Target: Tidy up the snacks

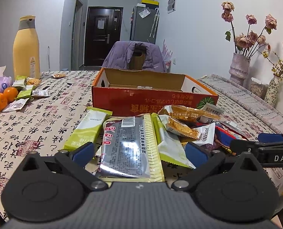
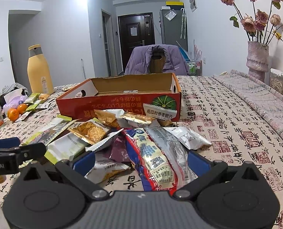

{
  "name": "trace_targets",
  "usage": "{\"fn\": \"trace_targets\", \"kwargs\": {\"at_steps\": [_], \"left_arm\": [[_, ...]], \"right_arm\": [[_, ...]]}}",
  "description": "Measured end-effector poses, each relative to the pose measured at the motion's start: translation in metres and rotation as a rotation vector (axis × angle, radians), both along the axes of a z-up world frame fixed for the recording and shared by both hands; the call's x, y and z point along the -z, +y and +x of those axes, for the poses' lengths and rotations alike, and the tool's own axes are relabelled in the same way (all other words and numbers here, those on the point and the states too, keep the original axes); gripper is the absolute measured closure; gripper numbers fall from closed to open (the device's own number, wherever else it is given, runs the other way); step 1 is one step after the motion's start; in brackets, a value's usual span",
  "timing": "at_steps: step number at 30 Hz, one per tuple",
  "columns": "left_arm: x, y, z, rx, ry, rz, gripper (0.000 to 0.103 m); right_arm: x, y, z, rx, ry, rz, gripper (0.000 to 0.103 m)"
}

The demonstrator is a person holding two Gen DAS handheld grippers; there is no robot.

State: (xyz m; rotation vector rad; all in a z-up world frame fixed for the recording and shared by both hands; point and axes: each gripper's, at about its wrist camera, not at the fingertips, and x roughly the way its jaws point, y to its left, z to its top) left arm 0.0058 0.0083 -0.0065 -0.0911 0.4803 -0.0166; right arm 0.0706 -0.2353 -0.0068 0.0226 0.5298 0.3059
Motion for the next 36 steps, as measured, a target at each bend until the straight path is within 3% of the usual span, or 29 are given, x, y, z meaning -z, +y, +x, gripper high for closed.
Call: {"fn": "trace_targets", "kwargs": {"at_steps": [36], "left_arm": [[-0.0002,-0.0012,0.0,0.01,-0.007,-0.014,0.0]], "right_arm": [[0.0018,0.0003,0.0013,-0.006,0.008,0.01,0.0]]}}
